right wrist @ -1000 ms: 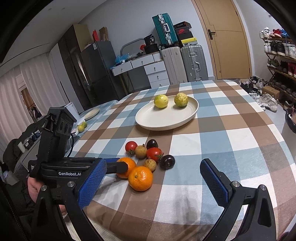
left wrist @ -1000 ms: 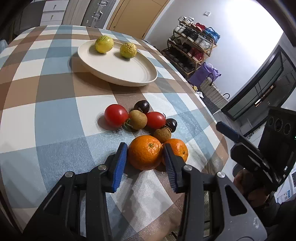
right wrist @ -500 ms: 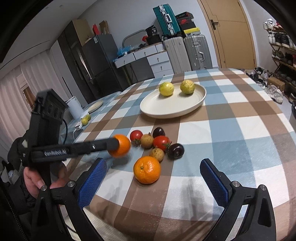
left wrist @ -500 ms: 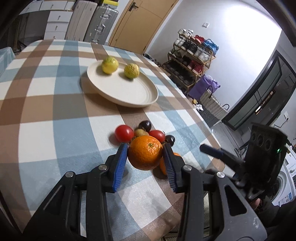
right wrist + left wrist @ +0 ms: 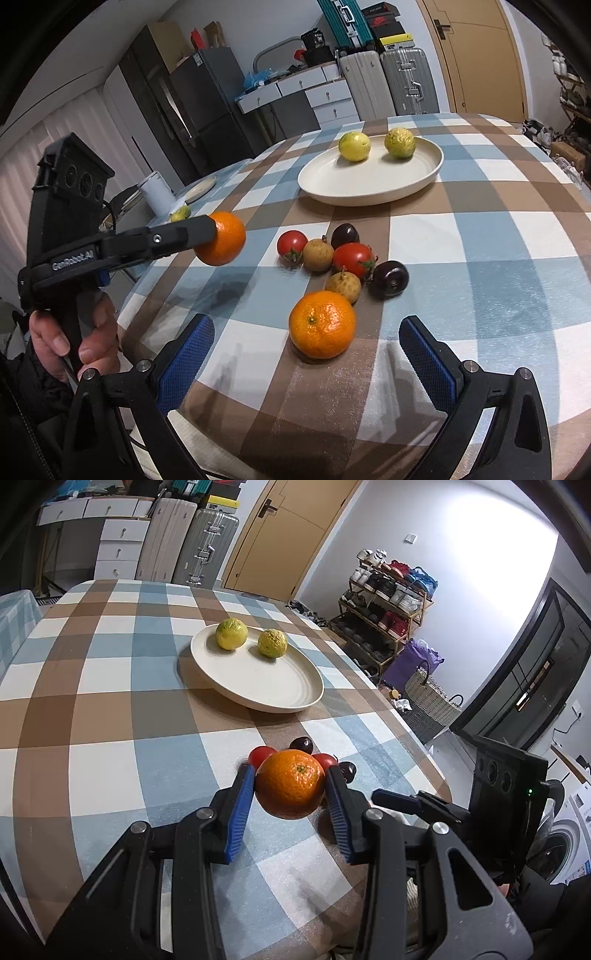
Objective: Organize fruits
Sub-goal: 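Grasp one orange with the left gripper while the right gripper grasps the other orange, then carry both oranges onto the plate beside the citrus and open both grippers, then move both grippers back toward the tomatoes and plums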
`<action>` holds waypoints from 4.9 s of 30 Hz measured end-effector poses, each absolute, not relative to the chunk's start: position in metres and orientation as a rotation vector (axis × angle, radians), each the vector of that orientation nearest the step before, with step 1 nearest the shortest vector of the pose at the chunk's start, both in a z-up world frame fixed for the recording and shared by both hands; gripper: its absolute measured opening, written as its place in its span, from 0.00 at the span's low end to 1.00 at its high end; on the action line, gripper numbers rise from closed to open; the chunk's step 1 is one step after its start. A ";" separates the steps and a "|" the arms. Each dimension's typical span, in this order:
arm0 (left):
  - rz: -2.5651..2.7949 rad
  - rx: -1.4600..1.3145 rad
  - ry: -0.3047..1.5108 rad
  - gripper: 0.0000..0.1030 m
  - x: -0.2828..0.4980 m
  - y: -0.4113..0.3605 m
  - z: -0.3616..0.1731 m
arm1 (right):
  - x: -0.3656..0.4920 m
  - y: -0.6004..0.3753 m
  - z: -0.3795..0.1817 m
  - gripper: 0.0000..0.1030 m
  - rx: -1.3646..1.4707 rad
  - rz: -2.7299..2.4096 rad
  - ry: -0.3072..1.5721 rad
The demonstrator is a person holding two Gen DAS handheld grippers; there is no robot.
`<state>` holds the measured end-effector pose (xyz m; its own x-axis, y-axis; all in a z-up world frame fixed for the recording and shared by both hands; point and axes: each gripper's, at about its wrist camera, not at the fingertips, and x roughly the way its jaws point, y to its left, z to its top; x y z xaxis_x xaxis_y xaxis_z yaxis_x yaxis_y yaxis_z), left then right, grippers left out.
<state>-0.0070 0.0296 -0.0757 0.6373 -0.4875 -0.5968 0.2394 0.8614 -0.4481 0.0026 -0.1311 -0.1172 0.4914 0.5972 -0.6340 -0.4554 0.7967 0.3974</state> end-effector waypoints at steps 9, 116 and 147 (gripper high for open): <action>-0.422 -0.345 0.774 0.35 -0.008 0.032 -0.075 | 0.008 -0.124 -0.123 0.58 0.162 0.637 0.866; -0.287 -0.208 0.741 0.76 0.181 0.028 -0.043 | 0.187 -0.151 -0.064 0.99 0.432 0.662 0.726; -0.214 -0.189 0.667 0.99 0.013 0.000 -0.017 | 0.031 -0.170 -0.017 1.00 0.200 0.541 0.544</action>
<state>0.0128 -0.0004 -0.0166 0.7653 -0.2559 -0.5906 0.1349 0.9610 -0.2415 0.0308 -0.1704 -0.0167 0.7208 0.5374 -0.4377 -0.4340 0.8424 0.3195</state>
